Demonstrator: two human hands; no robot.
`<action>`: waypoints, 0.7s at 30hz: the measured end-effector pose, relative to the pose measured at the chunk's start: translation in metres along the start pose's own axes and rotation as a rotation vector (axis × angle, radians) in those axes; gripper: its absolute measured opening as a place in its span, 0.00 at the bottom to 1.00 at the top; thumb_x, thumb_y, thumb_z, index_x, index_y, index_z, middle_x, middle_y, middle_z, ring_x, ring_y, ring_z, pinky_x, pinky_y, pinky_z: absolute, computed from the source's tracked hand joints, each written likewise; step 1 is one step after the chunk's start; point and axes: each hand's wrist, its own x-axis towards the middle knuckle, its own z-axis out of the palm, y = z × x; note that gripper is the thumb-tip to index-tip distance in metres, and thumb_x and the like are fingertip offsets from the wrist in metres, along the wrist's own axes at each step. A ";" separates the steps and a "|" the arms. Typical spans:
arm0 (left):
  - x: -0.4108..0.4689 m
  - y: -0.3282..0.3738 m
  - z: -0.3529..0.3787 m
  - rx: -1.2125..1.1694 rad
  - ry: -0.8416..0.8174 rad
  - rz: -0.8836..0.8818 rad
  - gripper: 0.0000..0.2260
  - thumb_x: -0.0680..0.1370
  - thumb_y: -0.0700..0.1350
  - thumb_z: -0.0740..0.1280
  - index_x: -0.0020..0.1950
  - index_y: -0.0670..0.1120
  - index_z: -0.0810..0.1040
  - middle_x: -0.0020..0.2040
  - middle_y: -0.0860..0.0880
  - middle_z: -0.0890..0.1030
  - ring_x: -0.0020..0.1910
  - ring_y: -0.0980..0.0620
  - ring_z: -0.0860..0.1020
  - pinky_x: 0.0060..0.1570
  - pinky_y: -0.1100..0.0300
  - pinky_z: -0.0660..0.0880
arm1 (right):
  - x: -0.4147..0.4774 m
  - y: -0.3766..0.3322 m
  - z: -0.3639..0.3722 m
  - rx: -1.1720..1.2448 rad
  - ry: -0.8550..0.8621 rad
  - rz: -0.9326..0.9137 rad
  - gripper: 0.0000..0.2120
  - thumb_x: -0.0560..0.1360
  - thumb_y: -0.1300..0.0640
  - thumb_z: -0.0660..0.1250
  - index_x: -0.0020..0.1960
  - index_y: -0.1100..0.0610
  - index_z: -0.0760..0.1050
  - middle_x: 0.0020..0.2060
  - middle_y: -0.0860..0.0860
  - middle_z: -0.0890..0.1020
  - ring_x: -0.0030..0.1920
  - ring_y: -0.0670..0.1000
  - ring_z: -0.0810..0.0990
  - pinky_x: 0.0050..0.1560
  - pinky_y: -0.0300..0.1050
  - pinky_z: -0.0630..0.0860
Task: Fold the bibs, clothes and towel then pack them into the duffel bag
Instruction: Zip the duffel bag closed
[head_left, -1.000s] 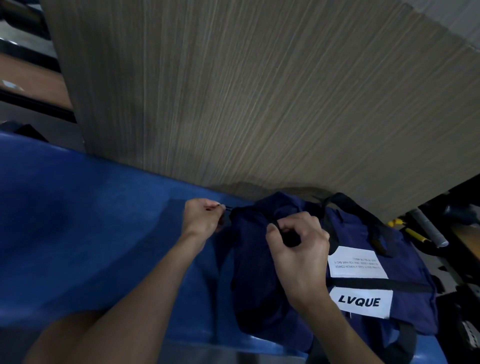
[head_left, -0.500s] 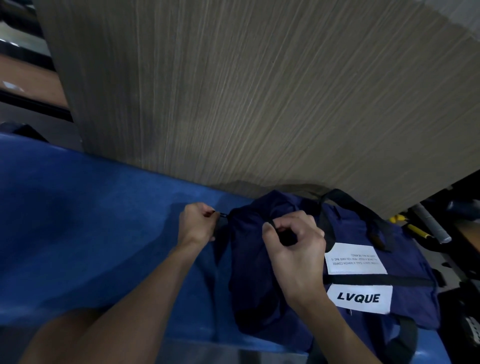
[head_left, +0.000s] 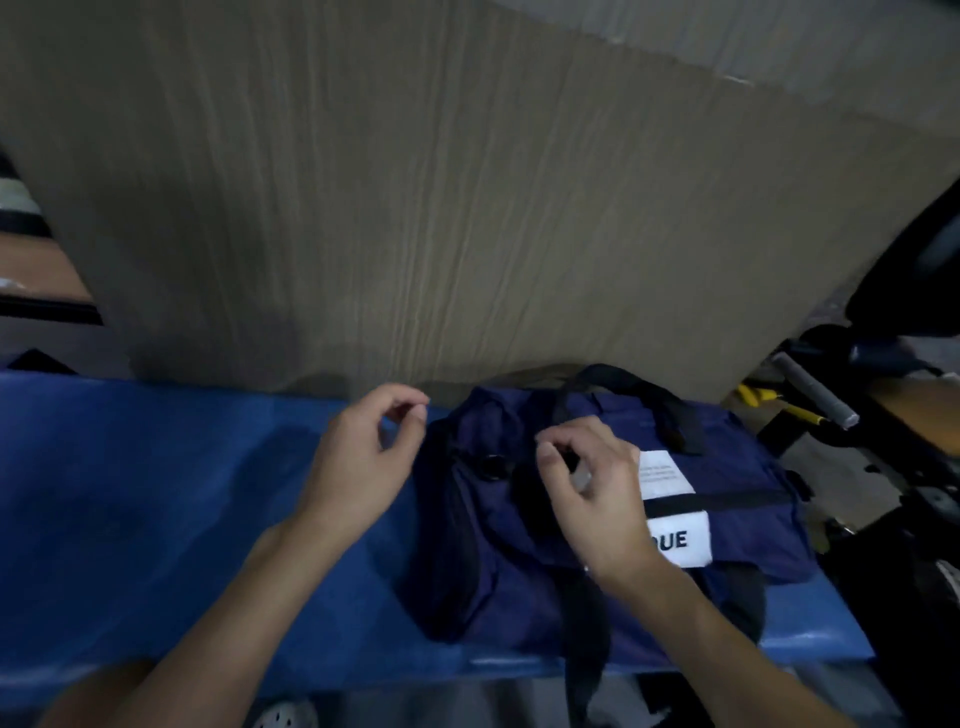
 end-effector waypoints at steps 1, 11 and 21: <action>-0.002 0.020 0.004 0.039 -0.035 0.121 0.05 0.79 0.44 0.66 0.48 0.49 0.81 0.44 0.55 0.81 0.45 0.57 0.78 0.46 0.65 0.73 | -0.002 0.014 -0.015 -0.033 0.000 0.001 0.10 0.75 0.47 0.60 0.45 0.47 0.78 0.44 0.41 0.79 0.49 0.45 0.77 0.57 0.52 0.67; -0.024 0.056 0.082 0.798 -0.516 0.609 0.21 0.67 0.61 0.74 0.56 0.52 0.81 0.54 0.55 0.80 0.54 0.53 0.79 0.59 0.52 0.62 | -0.024 0.158 -0.149 -0.485 -0.220 0.202 0.22 0.69 0.50 0.68 0.63 0.48 0.78 0.61 0.45 0.79 0.66 0.50 0.74 0.60 0.45 0.59; -0.013 0.033 0.074 0.992 -0.501 0.725 0.28 0.68 0.71 0.61 0.49 0.51 0.86 0.43 0.57 0.79 0.50 0.55 0.78 0.59 0.49 0.62 | -0.014 0.198 -0.141 -0.610 -0.130 -0.021 0.07 0.69 0.53 0.76 0.40 0.43 0.80 0.46 0.40 0.79 0.51 0.50 0.74 0.47 0.43 0.48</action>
